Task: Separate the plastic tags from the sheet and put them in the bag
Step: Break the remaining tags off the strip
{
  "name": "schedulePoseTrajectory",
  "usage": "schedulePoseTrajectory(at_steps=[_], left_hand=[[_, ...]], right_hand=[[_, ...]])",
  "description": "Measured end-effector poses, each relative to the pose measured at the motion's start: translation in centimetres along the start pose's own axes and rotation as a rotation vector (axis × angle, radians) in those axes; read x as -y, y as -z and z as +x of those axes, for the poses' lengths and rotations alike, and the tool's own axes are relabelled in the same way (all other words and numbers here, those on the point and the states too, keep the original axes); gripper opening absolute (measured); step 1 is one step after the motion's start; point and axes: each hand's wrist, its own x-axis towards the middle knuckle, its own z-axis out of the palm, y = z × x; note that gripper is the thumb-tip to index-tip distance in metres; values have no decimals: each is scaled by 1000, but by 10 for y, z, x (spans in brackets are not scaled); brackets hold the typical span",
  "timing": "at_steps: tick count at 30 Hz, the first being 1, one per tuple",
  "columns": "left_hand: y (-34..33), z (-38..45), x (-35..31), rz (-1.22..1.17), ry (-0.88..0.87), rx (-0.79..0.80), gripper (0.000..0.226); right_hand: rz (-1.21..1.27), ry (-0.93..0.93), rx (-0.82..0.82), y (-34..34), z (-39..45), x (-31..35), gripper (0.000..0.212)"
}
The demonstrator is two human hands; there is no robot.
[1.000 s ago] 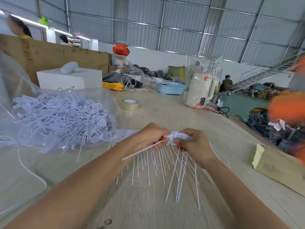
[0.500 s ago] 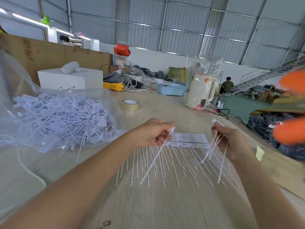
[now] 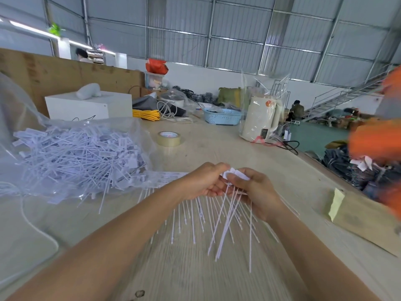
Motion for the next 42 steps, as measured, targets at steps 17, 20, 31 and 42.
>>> schedulePoseTrajectory(at_steps=[17, 20, 31, 42], left_hand=[[-24, -17, -4, 283, -115, 154, 66], [-38, -21, -5, 126, -71, 118, 58], [0, -82, -11, 805, -393, -368, 24], [144, -181, 21, 1094, -207, -545, 30]], right_hand=[[211, 45, -202, -4, -1, 5, 6], [232, 106, -349, -6, -2, 9, 8], [262, 250, -400, -67, -4, 40, 13], [-290, 536, 33, -185, -6, 51, 21]])
